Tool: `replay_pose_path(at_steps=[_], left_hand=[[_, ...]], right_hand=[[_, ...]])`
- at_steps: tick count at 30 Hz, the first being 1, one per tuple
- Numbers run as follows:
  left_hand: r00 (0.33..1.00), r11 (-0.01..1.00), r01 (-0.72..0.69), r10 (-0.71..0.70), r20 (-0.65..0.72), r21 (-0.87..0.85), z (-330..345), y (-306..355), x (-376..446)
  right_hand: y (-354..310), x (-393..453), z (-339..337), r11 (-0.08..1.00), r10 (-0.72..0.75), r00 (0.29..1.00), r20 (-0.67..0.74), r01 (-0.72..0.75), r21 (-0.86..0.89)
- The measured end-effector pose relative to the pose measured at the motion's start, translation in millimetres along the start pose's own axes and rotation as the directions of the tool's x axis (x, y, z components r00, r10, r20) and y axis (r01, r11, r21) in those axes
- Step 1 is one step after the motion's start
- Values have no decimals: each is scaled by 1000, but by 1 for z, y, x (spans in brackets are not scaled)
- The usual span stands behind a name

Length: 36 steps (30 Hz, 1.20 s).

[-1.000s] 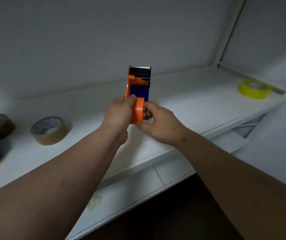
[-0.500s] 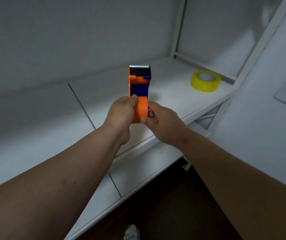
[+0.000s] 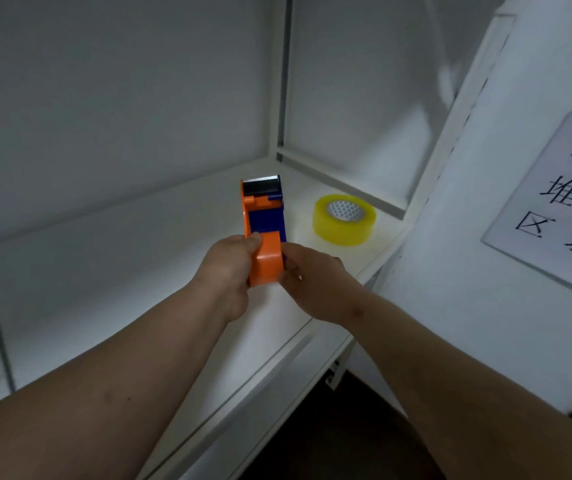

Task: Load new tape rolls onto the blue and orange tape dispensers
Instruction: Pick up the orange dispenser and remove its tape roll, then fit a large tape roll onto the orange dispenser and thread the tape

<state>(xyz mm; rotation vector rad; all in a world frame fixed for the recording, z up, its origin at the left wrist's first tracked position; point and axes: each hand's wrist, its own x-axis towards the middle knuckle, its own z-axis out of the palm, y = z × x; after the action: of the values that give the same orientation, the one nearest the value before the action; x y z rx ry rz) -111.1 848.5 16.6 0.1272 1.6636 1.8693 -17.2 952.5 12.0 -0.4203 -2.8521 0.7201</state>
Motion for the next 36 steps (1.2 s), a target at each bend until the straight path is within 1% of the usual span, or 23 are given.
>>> replay_pose_path(at_steps=[2, 4, 5, 6, 8, 11, 13, 17, 19, 22, 25, 27, 28, 29, 30, 31, 33, 34, 36], left_hand=[[1000, 1000, 10, -10, -8, -17, 9, 0, 15], [999, 1000, 10, -11, -43, -22, 16, 3, 29], [998, 999, 10, -12, -65, -31, 20, 4, 35], [996, 999, 12, -16, -86, -45, 24, 4, 42], [991, 997, 22, -33, -127, -80, 33, 5, 51], [984, 990, 41, -65, -168, -138, 45, 7, 61], [977, 985, 43, -76, -198, -168, 51, 7, 65], [957, 979, 28, -84, -277, -201, 58, 3, 69], [950, 974, 13, -82, -301, -224, 58, 0, 69], [943, 967, -10, -75, -324, -254, 54, -1, 68], [945, 964, -27, -62, -323, -263, 48, 1, 69], [945, 964, -34, -55, -322, -265, 43, 5, 70], [945, 962, -39, -52, -324, -269, 40, 7, 70], [944, 961, -47, -47, -326, -273, 38, 10, 71], [943, 960, -57, -39, -331, -274, 35, 13, 71], [942, 960, -71, -25, -334, -270, 33, 16, 71], [945, 961, -97, 7, -326, -261, 28, 22, 70], [950, 960, -108, 23, -311, -257, 25, 25, 68], [966, 961, -121, 57, -252, -247, 16, 31, 65]], right_hand=[[18, 10, -8, 999, 12, 1000, -2, -12, 38], [40, 24, -17, 995, 53, 996, -70, -47, 83], [52, 32, -22, 996, 61, 991, -118, -52, 79], [65, 41, -26, 997, 61, 986, -156, -54, 48], [93, 60, -33, 994, 78, 981, -178, -91, -67], [131, 82, -40, 952, 133, 986, -97, -154, -265], [151, 92, -41, 916, 132, 991, -39, -137, -376], [173, 108, -37, 889, 126, 990, 59, -86, -450], [175, 113, -33, 871, 110, 993, 46, -74, -486], [175, 121, -29, 866, 91, 996, -4, -81, -494], [173, 125, -28, 881, 90, 995, -43, -100, -462], [168, 123, -23, 925, 88, 990, -112, -123, -359], [163, 121, -20, 951, 67, 986, -153, -109, -290], [157, 119, -17, 971, 24, 982, -190, -68, -230], [150, 117, -14, 983, -48, 974, -221, 6, -185], [141, 115, -11, 983, -145, 957, -252, 110, -147], [120, 112, -10, 943, -329, 887, -325, 322, -77], [109, 110, -10, 917, -388, 852, -353, 396, -51], [88, 108, -7, 874, -464, 812, -354, 484, -36]])
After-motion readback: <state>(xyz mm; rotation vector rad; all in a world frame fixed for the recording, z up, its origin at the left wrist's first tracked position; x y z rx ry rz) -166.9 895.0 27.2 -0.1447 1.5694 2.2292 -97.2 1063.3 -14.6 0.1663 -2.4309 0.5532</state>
